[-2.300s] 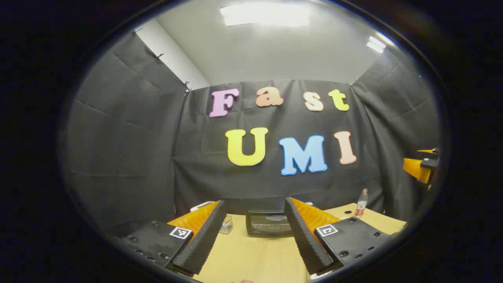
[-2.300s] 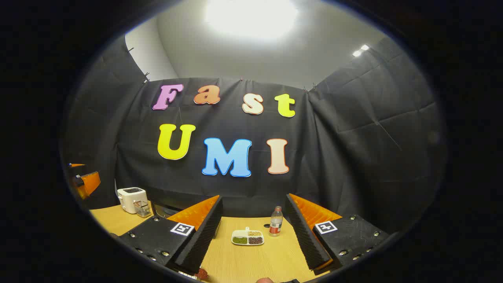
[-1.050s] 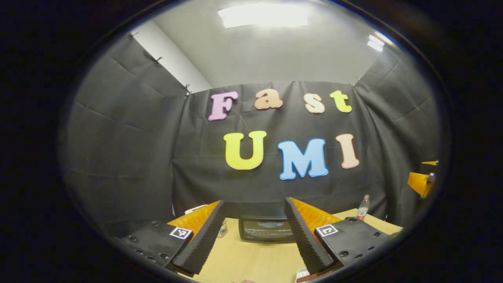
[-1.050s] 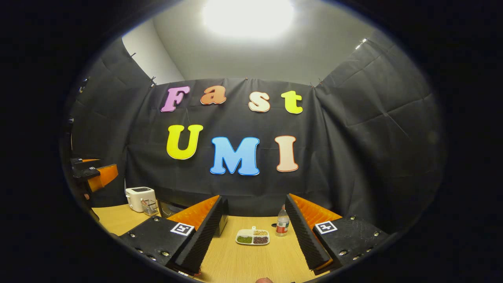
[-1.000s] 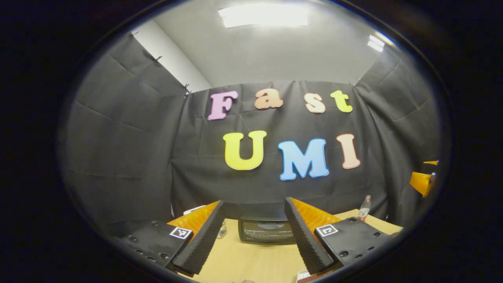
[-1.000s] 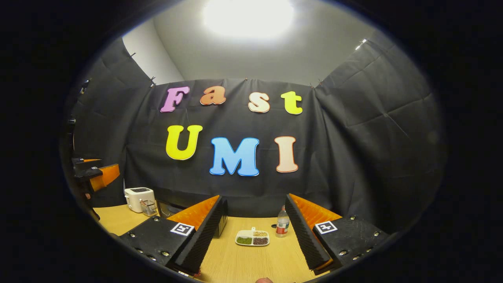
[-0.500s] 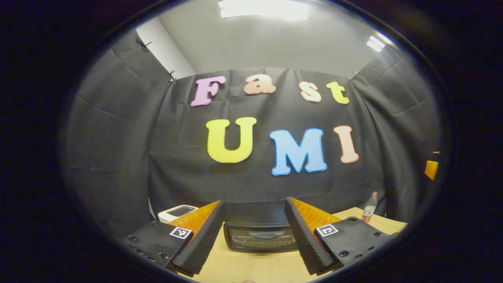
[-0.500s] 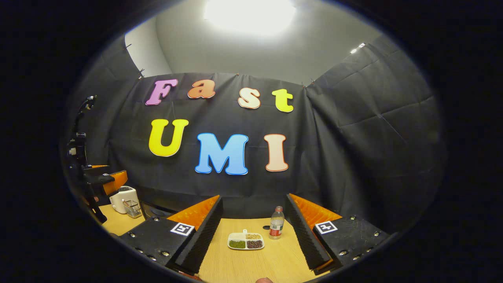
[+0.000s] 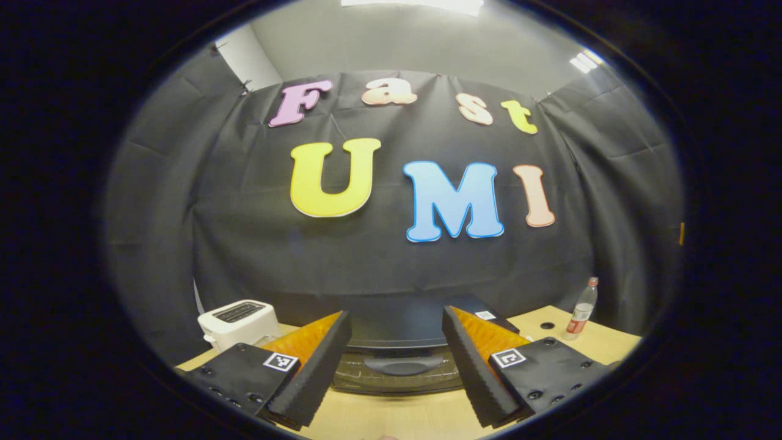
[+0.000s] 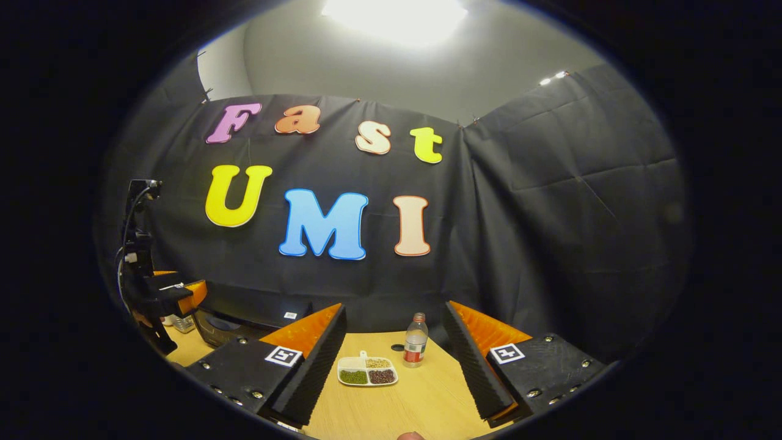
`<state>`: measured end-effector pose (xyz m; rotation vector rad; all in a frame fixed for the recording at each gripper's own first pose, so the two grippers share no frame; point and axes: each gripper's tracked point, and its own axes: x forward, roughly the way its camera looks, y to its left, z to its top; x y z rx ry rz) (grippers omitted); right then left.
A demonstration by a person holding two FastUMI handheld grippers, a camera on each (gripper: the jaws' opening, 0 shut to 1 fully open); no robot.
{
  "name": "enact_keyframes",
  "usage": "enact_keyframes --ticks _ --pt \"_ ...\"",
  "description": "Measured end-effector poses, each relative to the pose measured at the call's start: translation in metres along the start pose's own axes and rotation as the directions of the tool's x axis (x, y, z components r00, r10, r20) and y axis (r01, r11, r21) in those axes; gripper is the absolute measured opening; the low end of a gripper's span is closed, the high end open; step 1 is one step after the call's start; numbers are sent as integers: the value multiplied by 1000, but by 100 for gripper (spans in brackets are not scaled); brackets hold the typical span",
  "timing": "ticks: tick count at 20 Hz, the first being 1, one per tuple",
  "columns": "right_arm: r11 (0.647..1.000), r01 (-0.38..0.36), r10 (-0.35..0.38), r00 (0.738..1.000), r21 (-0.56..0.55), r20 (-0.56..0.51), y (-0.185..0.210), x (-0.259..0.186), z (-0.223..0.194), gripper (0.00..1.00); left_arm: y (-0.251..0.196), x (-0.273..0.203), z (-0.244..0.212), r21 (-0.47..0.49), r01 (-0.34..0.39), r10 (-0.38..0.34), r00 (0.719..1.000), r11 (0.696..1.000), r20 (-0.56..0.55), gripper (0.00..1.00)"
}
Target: Open the electric oven with the left hand, put the food in, and close the electric oven.
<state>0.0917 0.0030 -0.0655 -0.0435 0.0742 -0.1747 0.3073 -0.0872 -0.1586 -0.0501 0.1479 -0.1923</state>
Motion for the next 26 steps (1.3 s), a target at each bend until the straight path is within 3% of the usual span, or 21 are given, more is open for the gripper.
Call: enact_keyframes --ticks 11,13,14,19,20,21,26 --pt "996 60 -63 997 -70 -54 -7 4 -10 96 -5 78 -100 10 18 -16 984 1000 -177 95" --pt "995 64 -69 996 -76 -56 -8 4 -10 96 -6 79 -110 9 11 -9 980 1000 -196 95" --pt "995 66 -70 996 -79 -55 -9 4 -10 96 -6 80 -104 24 16 -11 984 1000 -180 100" --pt "995 63 -68 996 -82 -55 -7 4 -9 96 -7 77 -109 14 10 -7 983 1000 -181 99" --pt "995 60 -64 997 -81 -53 -7 4 -9 96 -7 75 -110 18 9 -6 984 1000 -180 95" --pt "995 57 -61 997 -82 -50 -6 3 -8 96 -8 70 -112 21 8 -5 984 1000 -178 99" --pt "997 39 -43 998 -73 -46 -5 2 -9 96 -9 39 -121 23 4 0 983 1000 -186 100"
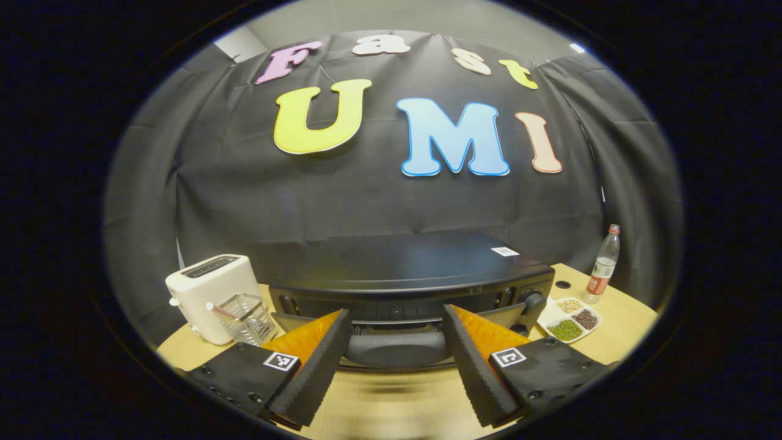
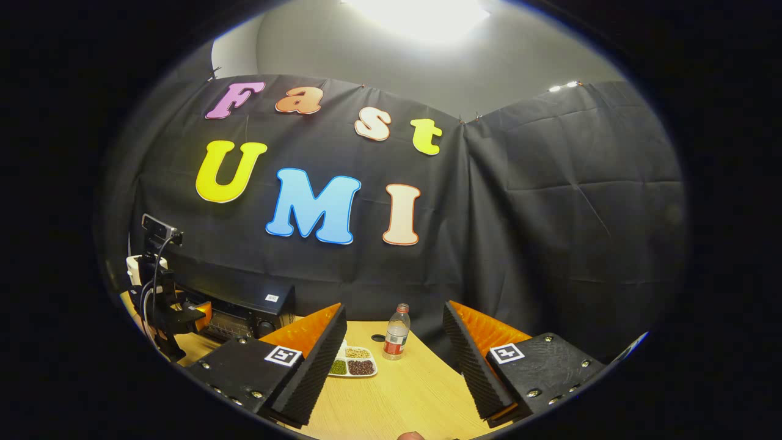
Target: Open the electric oven with the left hand, put the food in, and close the electric oven.
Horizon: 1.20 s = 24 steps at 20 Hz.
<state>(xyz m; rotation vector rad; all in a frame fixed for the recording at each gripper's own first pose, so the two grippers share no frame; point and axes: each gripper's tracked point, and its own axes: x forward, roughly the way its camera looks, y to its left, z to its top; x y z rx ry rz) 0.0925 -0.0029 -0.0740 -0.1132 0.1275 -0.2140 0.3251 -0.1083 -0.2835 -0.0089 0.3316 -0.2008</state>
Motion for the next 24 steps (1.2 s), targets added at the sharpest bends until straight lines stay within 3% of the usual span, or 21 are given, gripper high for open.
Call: enact_keyframes --ticks 10,11,12,13,16,20,24 --pt "998 -60 60 998 -8 -4 12 -7 -2 96 -6 -41 -44 5 10 -10 999 1000 -53 100" --pt "998 -66 66 998 -10 -6 14 -9 -2 96 -8 -44 -51 4 16 -16 998 1000 -63 95" --pt "997 -72 72 997 -12 -7 16 -10 -2 96 -8 -48 -59 1 17 -17 997 1000 -74 99" --pt "997 -76 76 997 -15 -5 17 -11 -2 96 -8 -51 -62 2 20 -20 997 1000 -71 95" --pt "995 -95 94 996 -23 -7 22 -13 -2 96 -10 -58 -78 15 23 -22 996 1000 -89 100" --pt "994 -108 108 994 -26 -15 24 -13 -5 96 -11 -66 -98 23 30 -27 993 999 -115 99" --pt "991 -130 129 991 -27 -38 28 -11 -12 96 -9 -75 -136 24 26 -21 981 999 -192 97"
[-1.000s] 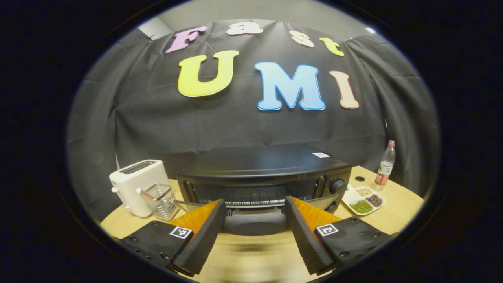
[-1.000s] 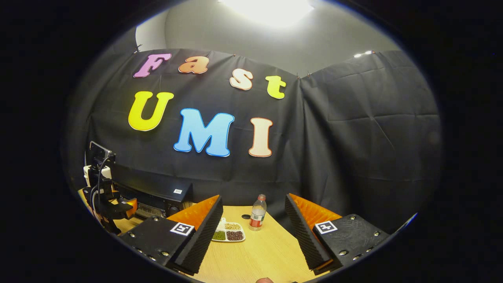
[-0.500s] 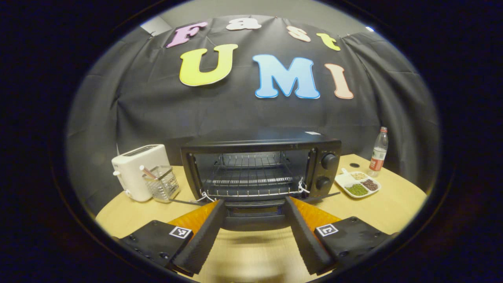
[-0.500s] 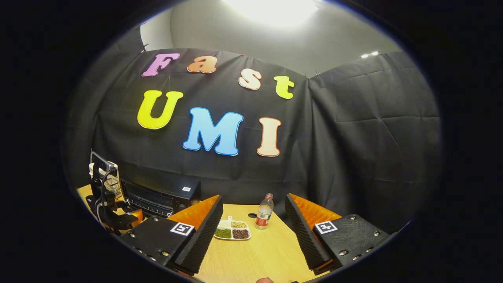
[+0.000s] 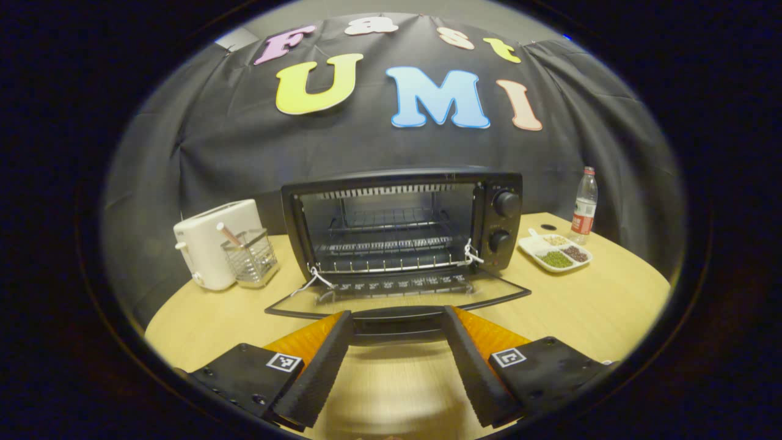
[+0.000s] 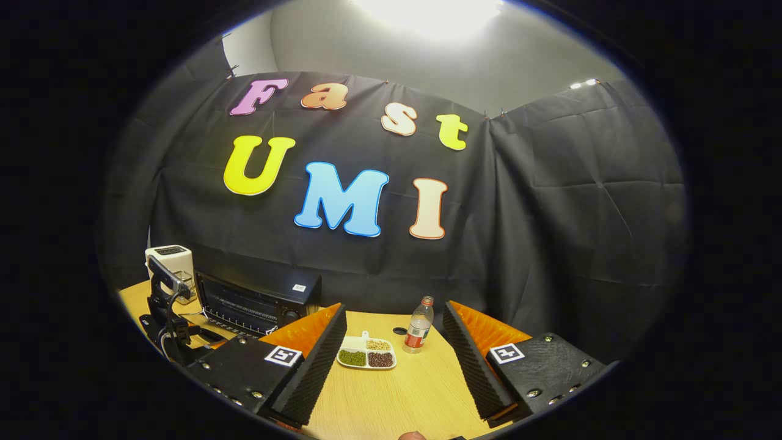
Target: Open the electric oven with the left hand, put the food in, and close the electric oven.
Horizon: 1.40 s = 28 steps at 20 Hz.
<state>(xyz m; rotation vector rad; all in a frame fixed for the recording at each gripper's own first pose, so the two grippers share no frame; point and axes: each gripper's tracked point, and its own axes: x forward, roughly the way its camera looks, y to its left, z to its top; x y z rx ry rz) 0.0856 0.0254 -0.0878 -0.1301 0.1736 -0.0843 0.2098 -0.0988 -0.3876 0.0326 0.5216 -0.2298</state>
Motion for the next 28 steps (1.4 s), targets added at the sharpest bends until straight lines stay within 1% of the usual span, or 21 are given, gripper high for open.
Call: enact_keyframes --ticks 2,3,4,5,6,7,8,9,10,11,15,16,17,18,19,21,22,23,25,28 --pt "1000 -19 19 1000 4 -7 4 0 -2 96 3 -7 -7 -8 -9 9 1000 1000 -11 97" --pt "999 -33 33 999 7 -11 6 -1 -4 96 4 -13 -5 -7 -14 14 1000 1000 -9 100" --pt "998 -54 54 998 12 -19 10 -2 -8 96 6 -21 -1 -6 -20 20 1000 1000 3 97" --pt "997 -78 79 997 19 -22 14 -3 -9 96 8 -30 10 -8 -31 31 999 1000 29 98" --pt "994 -102 103 994 28 -33 17 -3 -12 96 11 -42 18 -10 -43 43 998 999 44 100" --pt "991 -126 128 991 38 -42 20 -4 -16 96 11 -56 30 -21 -50 51 997 999 64 100" --pt "988 -148 150 987 49 -51 23 -6 -19 96 11 -70 43 -38 -57 60 994 998 93 98" --pt "983 -174 178 982 60 -62 27 -7 -23 92 11 -86 56 -56 -64 70 990 996 122 100" --pt "974 -213 218 973 74 -73 34 -10 -28 96 11 -101 68 -71 -72 82 985 995 149 97" --pt "963 -254 262 961 92 -85 43 -13 -34 96 11 -118 82 -86 -74 89 980 994 177 97" --pt "927 -352 371 914 132 -165 60 -27 -68 96 11 -176 120 -115 -95 123 955 989 269 97" --pt "918 -371 392 903 140 -179 65 -31 -75 96 11 -189 127 -113 -103 132 948 988 291 100" --pt "910 -387 410 892 148 -190 68 -34 -81 96 11 -204 135 -113 -111 141 941 987 308 97" --pt "902 -403 428 881 156 -202 71 -38 -88 96 11 -216 141 -114 -118 149 934 986 324 94" --pt "894 -417 445 870 166 -213 74 -42 -95 96 11 -229 147 -118 -125 158 928 985 339 97" --pt "874 -448 483 843 188 -238 81 -50 -107 96 11 -251 157 -127 -137 174 915 982 364 97" --pt "866 -459 498 829 199 -255 85 -54 -116 96 13 -262 159 -132 -144 184 908 981 376 100" --pt "858 -471 513 813 207 -276 88 -58 -124 96 14 -273 162 -134 -152 193 903 979 384 100" --pt "841 -491 541 782 228 -310 96 -66 -140 96 16 -290 167 -133 -171 210 892 976 400 91" --pt "816 -511 578 737 271 -350 107 -76 -162 96 22 -309 164 -131 -192 229 884 973 408 98"
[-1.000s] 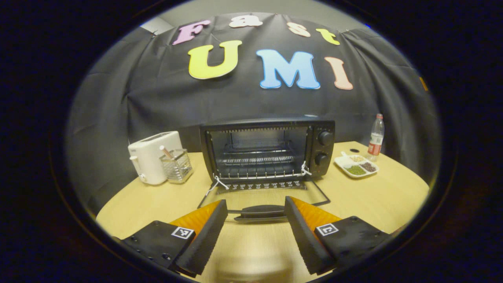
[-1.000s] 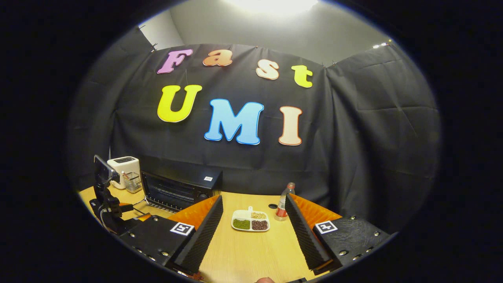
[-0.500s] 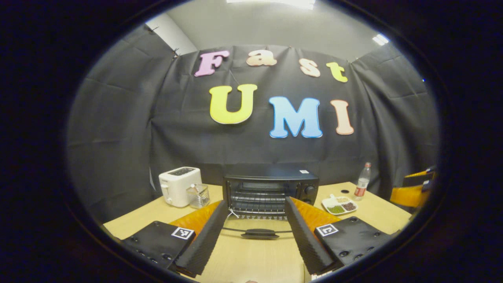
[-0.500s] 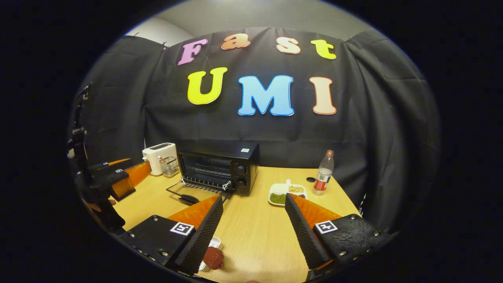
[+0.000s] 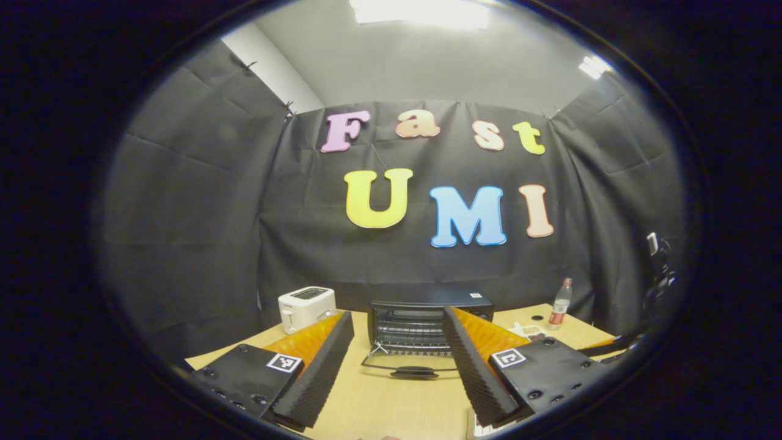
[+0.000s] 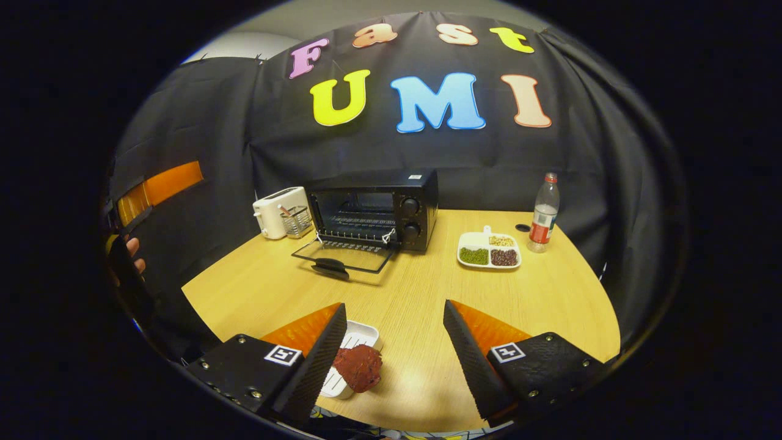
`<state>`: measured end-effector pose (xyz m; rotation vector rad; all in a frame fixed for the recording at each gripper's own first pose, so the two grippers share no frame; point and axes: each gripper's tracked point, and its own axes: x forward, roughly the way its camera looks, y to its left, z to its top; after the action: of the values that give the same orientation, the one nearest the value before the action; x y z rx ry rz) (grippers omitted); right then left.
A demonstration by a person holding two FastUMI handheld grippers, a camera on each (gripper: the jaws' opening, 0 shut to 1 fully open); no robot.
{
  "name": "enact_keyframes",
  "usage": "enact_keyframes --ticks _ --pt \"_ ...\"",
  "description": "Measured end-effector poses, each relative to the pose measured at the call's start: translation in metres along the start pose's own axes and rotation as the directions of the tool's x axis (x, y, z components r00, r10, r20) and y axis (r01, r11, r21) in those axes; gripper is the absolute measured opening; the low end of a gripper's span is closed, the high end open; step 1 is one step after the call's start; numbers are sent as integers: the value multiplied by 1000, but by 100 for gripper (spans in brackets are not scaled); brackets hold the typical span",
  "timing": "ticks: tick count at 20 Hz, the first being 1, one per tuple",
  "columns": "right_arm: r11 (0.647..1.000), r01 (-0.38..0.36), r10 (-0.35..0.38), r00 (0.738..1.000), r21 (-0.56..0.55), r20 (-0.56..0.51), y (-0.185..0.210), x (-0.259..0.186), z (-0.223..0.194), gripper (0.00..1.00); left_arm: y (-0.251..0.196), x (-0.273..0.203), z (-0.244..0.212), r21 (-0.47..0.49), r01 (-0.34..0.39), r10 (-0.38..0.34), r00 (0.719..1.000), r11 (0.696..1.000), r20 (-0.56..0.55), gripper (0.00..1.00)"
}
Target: Open the electric oven with the left hand, put the food in, and close the electric oven.
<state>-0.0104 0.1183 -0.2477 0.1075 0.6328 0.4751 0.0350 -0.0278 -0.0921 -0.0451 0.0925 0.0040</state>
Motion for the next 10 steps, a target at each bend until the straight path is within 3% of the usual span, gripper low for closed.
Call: enact_keyframes --ticks 6,7,10 --pt "996 -55 64 989 65 -136 10 10 -51 97 18 -28 2 40 -56 57 998 998 -7 100" --pt "995 -67 79 984 75 -158 12 13 -59 96 21 -31 3 41 -65 66 998 997 -7 97" --pt "984 -97 130 963 149 -237 22 17 -84 78 29 -43 2 46 -92 93 996 995 -9 92"
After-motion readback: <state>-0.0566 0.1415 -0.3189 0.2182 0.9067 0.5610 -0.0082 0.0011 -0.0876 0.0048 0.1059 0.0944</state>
